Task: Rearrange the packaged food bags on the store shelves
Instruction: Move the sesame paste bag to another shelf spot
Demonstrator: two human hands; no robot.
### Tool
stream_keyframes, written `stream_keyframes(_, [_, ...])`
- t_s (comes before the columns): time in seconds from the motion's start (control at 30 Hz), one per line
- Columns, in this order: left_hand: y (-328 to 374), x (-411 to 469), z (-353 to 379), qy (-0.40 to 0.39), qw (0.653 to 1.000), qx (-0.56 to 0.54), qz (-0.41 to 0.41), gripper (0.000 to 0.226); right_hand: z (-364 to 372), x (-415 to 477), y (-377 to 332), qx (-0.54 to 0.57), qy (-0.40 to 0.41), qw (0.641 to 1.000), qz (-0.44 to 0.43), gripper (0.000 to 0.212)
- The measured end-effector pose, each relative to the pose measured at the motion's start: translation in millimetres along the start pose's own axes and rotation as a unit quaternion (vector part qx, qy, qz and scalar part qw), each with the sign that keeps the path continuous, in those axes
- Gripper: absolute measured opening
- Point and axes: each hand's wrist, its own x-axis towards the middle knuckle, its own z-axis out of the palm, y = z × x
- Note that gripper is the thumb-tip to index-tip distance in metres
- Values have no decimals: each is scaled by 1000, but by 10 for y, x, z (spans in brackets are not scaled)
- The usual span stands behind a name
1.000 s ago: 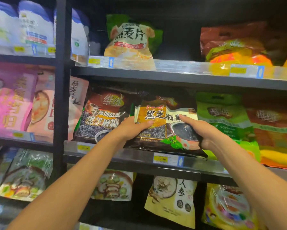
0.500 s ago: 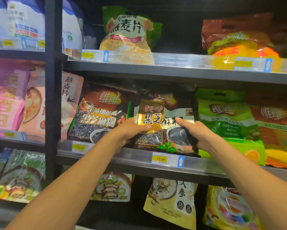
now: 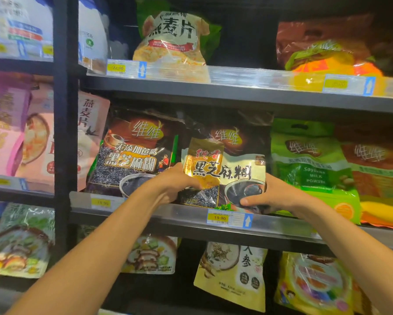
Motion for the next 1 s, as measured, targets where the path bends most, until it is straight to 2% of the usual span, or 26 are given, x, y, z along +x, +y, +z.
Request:
stream_keyframes(0.2, [81,-16,36,21,998,53,27,42,14,125,2,-42,61,996,-57,48])
stream_keyframes(0.33, [70,-38,50,28,996,80,39,37,45,163,43,-60,81,994,-46,53])
stream_keyframes(0.47, [92,-110,54,39,984,161,69,31,91,125,57,-69,103,992,-32,54])
stream_keyframes(0.63, [105,-246,45,86,948,295,80,35,105,34,13,-99,104,989,-14,48])
stream_keyframes(0.83, [122,-532,-11,124,909,382,108,30,147,-137,55,-186,162,968,35,73])
stream_keyframes(0.9, [97,-725,-21,144,900,389,133,41,186,-253,2,-222,192,955,50,75])
stream_keyframes(1.0, [-42,-992,-49,189,857,431,211,61,265,-444,-49,-272,245,929,54,94])
